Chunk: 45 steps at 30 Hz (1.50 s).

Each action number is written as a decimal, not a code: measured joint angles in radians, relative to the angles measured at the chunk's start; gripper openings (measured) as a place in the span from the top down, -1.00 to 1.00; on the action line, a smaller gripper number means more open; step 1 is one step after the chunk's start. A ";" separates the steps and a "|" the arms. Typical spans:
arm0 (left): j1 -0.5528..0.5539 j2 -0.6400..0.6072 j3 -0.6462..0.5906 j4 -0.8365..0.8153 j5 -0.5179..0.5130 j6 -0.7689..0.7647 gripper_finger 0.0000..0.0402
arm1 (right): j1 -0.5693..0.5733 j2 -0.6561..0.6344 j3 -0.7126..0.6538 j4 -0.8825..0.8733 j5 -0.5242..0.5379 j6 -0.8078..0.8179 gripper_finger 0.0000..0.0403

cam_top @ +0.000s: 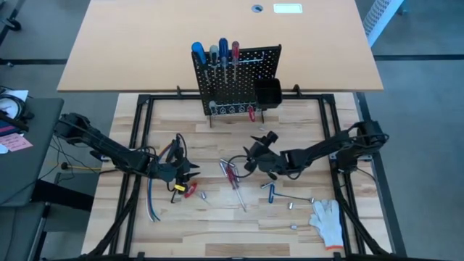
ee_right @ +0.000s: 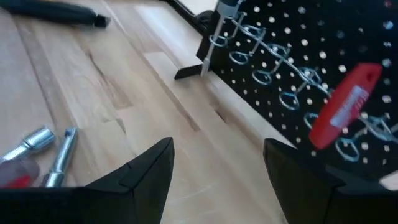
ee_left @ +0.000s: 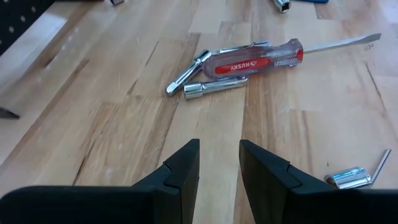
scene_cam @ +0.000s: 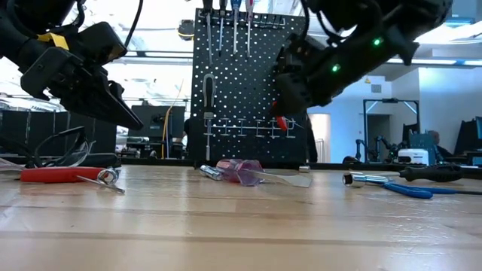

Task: Hang tools onto peg board
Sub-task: Hang the allen wrench on the pegboard

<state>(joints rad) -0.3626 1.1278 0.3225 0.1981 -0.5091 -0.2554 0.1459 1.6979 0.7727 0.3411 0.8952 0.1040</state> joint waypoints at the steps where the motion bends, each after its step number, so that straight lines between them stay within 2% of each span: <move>1: 0.000 0.000 0.000 0.000 0.000 0.000 0.47 | -0.002 0.010 0.000 0.022 0.001 -0.028 -0.28; 8: 0.000 0.000 0.000 -0.001 0.000 0.000 0.47 | -0.014 -0.014 0.000 0.069 0.145 -0.103 -0.28; 17: 0.000 0.000 0.000 0.001 0.000 0.001 0.47 | -0.114 -0.025 0.000 0.081 0.154 -0.003 -0.24; 22: 0.000 0.000 0.000 0.001 0.000 0.001 0.47 | -0.167 -0.025 0.000 0.078 0.053 0.005 -0.19; 28: 0.000 0.000 0.000 0.001 0.000 0.001 0.47 | -0.214 -0.025 0.000 0.005 0.020 0.119 -0.19; 33: 0.000 0.000 0.000 0.001 0.000 0.001 0.47 | -0.248 -0.025 0.000 -0.004 -0.078 0.135 -0.19; 40: 0.000 0.000 0.000 0.001 0.000 0.001 0.47 | -0.275 -0.025 0.000 -0.005 -0.083 0.158 -0.14; 45: 0.000 0.000 0.000 0.002 0.000 0.001 0.47 | -0.288 -0.025 0.000 -0.005 -0.083 0.158 0.03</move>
<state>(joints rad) -0.3626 1.1278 0.3225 0.1996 -0.5087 -0.2546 -0.1418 1.6730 0.7727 0.3364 0.8120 0.2623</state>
